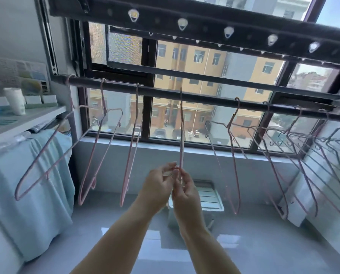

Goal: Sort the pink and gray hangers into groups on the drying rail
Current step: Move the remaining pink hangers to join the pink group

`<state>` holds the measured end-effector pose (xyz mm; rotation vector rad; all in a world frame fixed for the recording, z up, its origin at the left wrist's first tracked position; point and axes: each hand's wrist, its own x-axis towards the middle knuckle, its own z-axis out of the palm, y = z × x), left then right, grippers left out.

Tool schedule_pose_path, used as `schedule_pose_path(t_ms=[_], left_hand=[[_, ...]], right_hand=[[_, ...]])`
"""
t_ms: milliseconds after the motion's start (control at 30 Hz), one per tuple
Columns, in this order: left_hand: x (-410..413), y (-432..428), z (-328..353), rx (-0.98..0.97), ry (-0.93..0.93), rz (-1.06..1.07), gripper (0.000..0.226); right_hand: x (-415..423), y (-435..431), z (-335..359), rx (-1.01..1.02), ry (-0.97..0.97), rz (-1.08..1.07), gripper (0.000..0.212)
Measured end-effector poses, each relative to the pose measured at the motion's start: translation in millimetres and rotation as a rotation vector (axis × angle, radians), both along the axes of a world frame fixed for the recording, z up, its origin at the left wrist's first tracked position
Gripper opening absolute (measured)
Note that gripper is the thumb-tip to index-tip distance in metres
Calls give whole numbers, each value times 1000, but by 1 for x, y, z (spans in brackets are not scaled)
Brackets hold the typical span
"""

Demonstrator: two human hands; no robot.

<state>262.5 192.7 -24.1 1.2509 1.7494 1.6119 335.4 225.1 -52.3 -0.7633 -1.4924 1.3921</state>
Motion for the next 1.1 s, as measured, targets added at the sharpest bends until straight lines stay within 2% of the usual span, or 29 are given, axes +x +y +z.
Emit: schedule_pose_path(t_ms=[300, 733, 1000, 1100], left_hand=[[-1, -11, -2, 12, -53, 81, 32], [-13, -22, 2, -16, -68, 118, 33], [-10, -22, -2, -41, -48, 100, 34], [-5, -21, -5, -54, -38, 97, 36]], right_hand=[[-17, -9, -10, 0, -39, 51, 32], [-31, -23, -5, -17, -6, 79, 29], [-25, -27, -2, -137, 41, 143, 28], [-13, -27, 0, -169, -6, 189, 26]])
